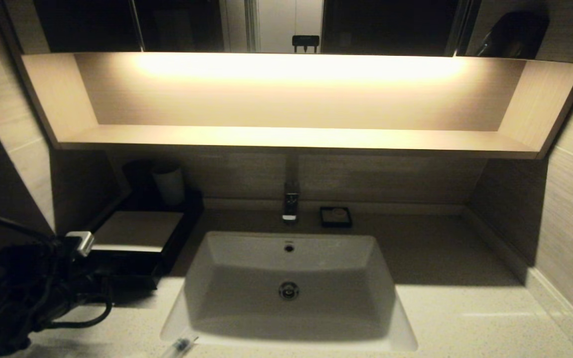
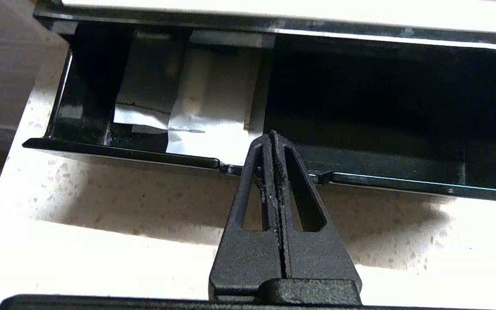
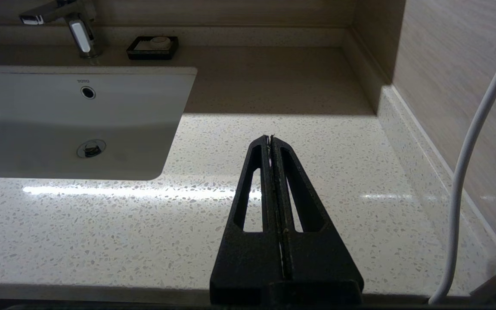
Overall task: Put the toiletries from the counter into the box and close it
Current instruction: Open the drawer
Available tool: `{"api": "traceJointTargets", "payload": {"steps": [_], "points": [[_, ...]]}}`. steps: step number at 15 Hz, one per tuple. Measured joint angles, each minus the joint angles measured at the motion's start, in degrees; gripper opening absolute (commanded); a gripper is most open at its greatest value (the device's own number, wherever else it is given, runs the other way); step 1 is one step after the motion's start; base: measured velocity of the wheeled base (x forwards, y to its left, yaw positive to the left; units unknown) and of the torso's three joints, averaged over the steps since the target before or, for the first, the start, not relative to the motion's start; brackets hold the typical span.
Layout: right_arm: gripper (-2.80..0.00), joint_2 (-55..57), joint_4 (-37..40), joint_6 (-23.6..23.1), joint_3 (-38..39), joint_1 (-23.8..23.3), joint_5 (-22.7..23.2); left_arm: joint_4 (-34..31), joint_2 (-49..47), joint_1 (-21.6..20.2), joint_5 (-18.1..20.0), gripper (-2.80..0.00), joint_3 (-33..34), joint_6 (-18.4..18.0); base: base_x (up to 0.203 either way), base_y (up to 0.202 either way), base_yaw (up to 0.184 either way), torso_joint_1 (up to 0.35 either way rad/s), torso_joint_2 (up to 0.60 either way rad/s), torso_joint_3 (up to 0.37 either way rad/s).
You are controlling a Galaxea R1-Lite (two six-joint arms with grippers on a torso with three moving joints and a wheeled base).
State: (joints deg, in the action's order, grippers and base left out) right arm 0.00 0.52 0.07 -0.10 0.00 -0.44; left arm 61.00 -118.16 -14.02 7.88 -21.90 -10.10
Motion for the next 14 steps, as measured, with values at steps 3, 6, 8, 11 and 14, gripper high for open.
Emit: {"api": "traceJointTargets", "payload": {"steps": [3,6,8,11,14], "points": [[-2.80,0.0,0.0,0.0,0.0,0.0,0.0,0.3,0.9,-0.1,0.0,-2.80,1.4,-0.1,0.000,0.000,0.000,0.000,0.00,0.000],[-2.80,0.0,0.0,0.0,0.0,0.0,0.0,0.3,1.7,-0.3,0.0,-2.80,2.3,-0.1,0.000,0.000,0.000,0.000,0.00,0.000],[-2.80,0.0,0.0,0.0,0.0,0.0,0.0,0.3,2.3,-0.6,0.1,-2.80,2.6,-0.1,0.000,0.000,0.000,0.000,0.00,0.000],[-2.80,0.0,0.0,0.0,0.0,0.0,0.0,0.4,3.1,-1.0,0.0,-2.80,3.4,-0.1,0.000,0.000,0.000,0.000,0.00,0.000],[-2.80,0.0,0.0,0.0,0.0,0.0,0.0,0.4,3.9,-1.2,0.1,-2.80,4.3,-0.4,0.000,0.000,0.000,0.000,0.00,0.000]]}}
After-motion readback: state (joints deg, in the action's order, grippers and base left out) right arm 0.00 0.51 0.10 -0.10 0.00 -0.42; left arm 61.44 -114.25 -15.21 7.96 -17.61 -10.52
